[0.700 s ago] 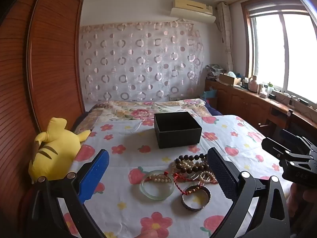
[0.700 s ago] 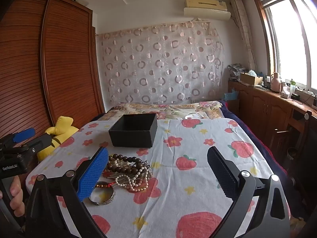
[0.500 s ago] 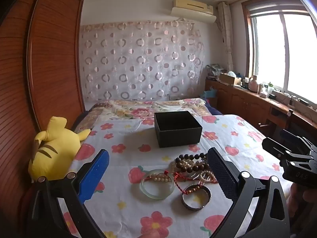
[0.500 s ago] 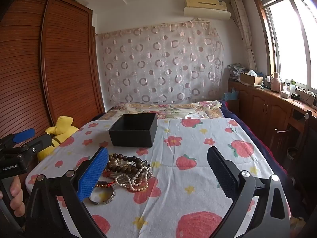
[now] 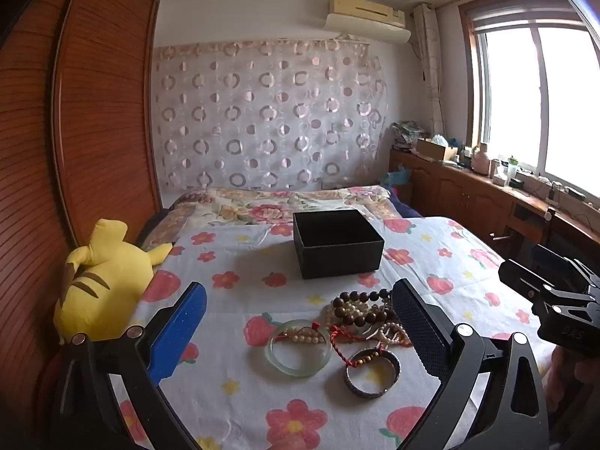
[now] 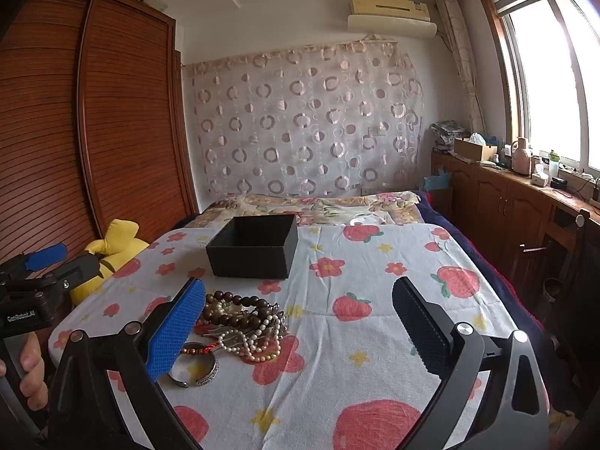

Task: Organize jewelry

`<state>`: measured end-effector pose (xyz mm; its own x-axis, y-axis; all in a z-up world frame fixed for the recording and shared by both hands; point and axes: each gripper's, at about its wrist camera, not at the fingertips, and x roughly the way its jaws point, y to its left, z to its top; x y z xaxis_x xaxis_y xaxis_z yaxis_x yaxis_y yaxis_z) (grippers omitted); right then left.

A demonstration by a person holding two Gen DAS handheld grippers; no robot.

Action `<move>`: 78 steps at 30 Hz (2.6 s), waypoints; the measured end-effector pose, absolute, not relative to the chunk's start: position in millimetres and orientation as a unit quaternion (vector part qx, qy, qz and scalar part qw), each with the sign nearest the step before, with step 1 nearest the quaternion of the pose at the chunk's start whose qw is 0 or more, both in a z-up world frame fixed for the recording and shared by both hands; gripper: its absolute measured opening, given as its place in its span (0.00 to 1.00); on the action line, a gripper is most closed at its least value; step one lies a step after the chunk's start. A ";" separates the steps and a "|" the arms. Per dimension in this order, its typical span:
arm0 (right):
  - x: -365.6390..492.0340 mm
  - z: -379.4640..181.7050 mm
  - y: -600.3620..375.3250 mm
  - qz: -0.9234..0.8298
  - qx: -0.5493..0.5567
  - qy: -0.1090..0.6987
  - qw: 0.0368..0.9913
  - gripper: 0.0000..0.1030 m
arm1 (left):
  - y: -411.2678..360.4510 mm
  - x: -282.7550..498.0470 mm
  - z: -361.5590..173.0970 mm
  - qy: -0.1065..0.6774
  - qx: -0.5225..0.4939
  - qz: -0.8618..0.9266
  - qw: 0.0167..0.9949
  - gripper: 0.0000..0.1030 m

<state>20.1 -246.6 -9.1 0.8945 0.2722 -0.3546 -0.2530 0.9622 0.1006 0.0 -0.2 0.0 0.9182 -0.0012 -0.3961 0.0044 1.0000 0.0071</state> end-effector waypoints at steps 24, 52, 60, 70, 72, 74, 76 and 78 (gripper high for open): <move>18.8 -7.5 -246.7 0.135 0.025 0.185 0.973 0.98 | -1.5 -0.5 -0.3 0.203 0.004 -0.002 0.979 0.93; 17.4 -7.1 -246.0 0.135 0.024 0.184 0.973 0.98 | 0.2 0.5 -0.2 0.203 0.001 -0.003 0.979 0.93; 17.3 -7.5 -245.7 0.135 0.024 0.184 0.973 0.98 | 0.2 0.2 -0.1 0.203 0.001 -0.002 0.979 0.93; 18.8 -10.0 -245.7 0.136 0.024 0.185 0.973 0.98 | -0.3 0.2 -3.1 0.206 0.001 -0.002 0.978 0.93; 19.7 -11.1 -245.6 0.137 0.024 0.187 0.973 0.98 | -0.8 1.1 -5.2 0.210 0.001 -0.001 0.978 0.93; 21.3 -13.3 -244.6 0.141 0.023 0.192 0.971 0.98 | -1.3 2.3 -8.6 0.215 0.002 -0.002 0.977 0.93; 19.3 -13.9 -241.5 0.147 0.020 0.199 0.969 0.98 | 0.2 2.8 -16.1 0.223 0.004 -0.002 0.975 0.93; 23.3 -24.1 -238.4 0.154 0.018 0.207 0.966 0.98 | 1.5 5.2 -23.2 0.234 0.004 -0.001 0.972 0.93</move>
<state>23.3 -238.4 -24.1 0.8667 0.3047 -0.3950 -0.2902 0.9520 0.0977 5.2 1.5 -23.2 0.8907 0.0000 -0.4547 0.0040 1.0000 0.0078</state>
